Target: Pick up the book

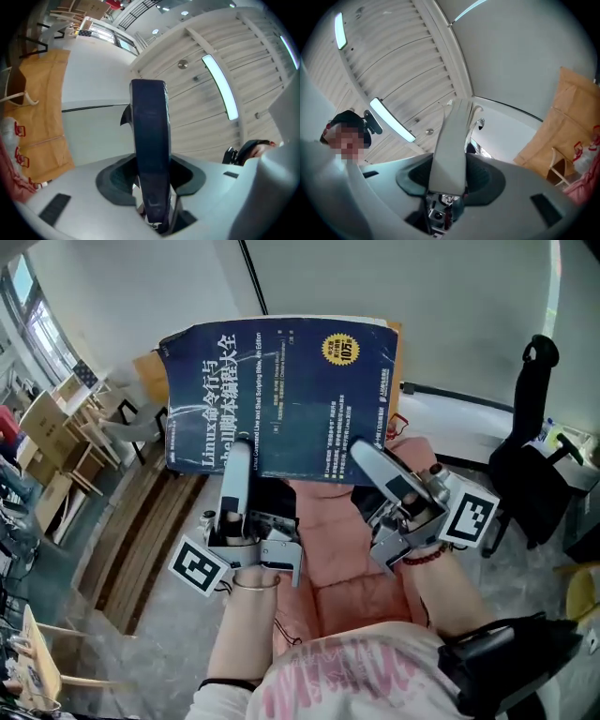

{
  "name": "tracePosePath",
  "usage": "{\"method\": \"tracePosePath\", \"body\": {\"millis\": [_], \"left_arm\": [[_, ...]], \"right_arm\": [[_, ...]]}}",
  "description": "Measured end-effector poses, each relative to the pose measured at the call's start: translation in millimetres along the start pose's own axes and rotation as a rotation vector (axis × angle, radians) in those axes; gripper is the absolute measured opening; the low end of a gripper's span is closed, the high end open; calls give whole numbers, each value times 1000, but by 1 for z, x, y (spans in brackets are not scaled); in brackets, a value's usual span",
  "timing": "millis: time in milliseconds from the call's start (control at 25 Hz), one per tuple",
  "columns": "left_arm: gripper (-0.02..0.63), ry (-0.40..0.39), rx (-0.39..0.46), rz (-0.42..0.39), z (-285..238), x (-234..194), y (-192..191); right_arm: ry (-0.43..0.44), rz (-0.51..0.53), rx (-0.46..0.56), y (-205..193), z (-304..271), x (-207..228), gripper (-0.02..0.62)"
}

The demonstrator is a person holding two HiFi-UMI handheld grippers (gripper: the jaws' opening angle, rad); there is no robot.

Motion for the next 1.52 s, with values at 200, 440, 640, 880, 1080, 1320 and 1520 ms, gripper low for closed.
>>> {"method": "tracePosePath", "body": {"millis": [200,440,640,880,1080,1320,1520], "left_arm": [[187,-90,-17,-136,-5,60,9],[187,-163,6,-221,6,105,17],[189,-247,36,-295,11,124,21],[189,-316,72,-309,12,125,25],[192,-347,81,-245,11,123,21],[192,-407,113,-232,9,123,19],[190,-420,126,-235,7,123,20]], "right_arm": [[100,30,1,16,-21,-38,176],[188,40,-27,17,-37,-69,178],[234,53,-47,15,-42,-76,178],[273,84,-89,16,-48,-77,178],[270,128,-88,21,-50,-88,178],[286,149,-119,24,-51,-89,178],[297,160,-120,25,-50,-85,178]]}}
Point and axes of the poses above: the fingertips, and each gripper's own axes: z backward along the fingers, x to its right, y out of its top, the point moved 7 cm from there along z, backward along the fingers, and after that the axes turned 13 degrees about y, right-handed, at the moved point
